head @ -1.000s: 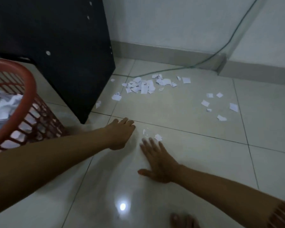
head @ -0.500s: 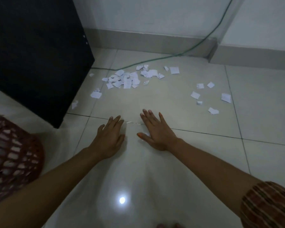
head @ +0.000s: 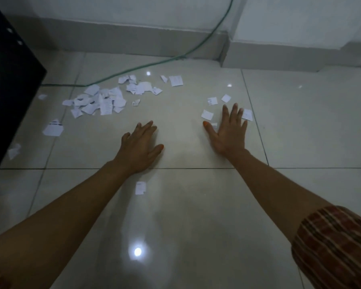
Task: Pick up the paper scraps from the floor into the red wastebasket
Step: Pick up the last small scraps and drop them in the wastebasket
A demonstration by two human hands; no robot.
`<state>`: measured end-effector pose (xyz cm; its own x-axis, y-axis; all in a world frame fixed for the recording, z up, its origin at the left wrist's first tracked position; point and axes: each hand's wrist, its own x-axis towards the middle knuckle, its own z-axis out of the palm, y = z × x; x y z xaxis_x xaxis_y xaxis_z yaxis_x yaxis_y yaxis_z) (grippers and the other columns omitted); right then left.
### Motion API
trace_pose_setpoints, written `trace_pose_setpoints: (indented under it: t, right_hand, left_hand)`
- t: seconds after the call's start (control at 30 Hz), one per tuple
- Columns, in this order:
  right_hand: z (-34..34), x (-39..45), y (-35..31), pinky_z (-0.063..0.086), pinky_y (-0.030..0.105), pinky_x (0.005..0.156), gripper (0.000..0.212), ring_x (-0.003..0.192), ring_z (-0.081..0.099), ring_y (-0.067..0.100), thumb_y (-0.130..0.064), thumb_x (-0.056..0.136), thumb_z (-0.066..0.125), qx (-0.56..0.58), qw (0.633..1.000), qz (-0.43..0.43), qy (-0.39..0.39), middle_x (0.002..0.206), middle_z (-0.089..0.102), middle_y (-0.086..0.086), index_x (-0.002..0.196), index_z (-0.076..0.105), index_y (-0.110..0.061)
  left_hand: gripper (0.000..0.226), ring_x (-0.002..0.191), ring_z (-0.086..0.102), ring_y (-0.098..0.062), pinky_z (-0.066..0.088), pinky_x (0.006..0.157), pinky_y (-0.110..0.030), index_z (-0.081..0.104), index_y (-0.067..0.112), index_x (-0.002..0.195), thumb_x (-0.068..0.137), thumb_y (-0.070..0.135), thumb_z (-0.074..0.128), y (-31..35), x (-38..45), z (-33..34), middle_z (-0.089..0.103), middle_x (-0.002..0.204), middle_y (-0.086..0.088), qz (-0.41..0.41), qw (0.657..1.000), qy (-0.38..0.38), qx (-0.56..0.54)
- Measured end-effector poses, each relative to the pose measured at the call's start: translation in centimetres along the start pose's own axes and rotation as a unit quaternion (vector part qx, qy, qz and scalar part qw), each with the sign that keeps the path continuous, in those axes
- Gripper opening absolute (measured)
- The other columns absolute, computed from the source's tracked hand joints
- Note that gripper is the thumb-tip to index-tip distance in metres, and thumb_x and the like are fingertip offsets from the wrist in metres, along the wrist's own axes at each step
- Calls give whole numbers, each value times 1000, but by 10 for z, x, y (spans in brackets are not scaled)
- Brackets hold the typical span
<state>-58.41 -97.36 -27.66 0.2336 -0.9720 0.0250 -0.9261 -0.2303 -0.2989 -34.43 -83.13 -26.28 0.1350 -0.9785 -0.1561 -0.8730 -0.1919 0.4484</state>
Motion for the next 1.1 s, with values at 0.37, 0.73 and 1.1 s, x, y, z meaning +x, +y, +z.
trace_pose_setpoints:
  t: [0.37, 0.73, 1.1]
  right_hand:
    - [23, 85, 1, -8, 50, 118, 96, 147, -14, 33, -79, 86, 22, -23, 998, 31, -49, 161, -9, 17, 155, 1, -16]
    - [52, 23, -108, 3, 45, 121, 87, 149, 2, 25, -71, 89, 21, 17, 929, -342, -144, 161, 10, 11, 154, 18, -12]
    - [53, 95, -139, 19, 39, 116, 69, 146, 19, 27, -61, 93, 41, 112, 972, -206, -5, 157, 25, 12, 147, 36, -18]
  left_hand:
    - [58, 143, 28, -18, 19, 107, -38, 50, 26, 135, 86, 55, 39, -17, 21, 20, 40, 151, 8, 6, 993, 113, 28]
    - [46, 111, 57, -18, 47, 97, -42, 56, 21, 124, 90, 50, 45, -33, 29, -13, 61, 121, 3, -20, 966, 148, -209]
    - [61, 136, 32, -24, 22, 109, -46, 50, 18, 130, 80, 54, 51, -118, 14, -16, 41, 146, -3, -81, 972, 221, 6]
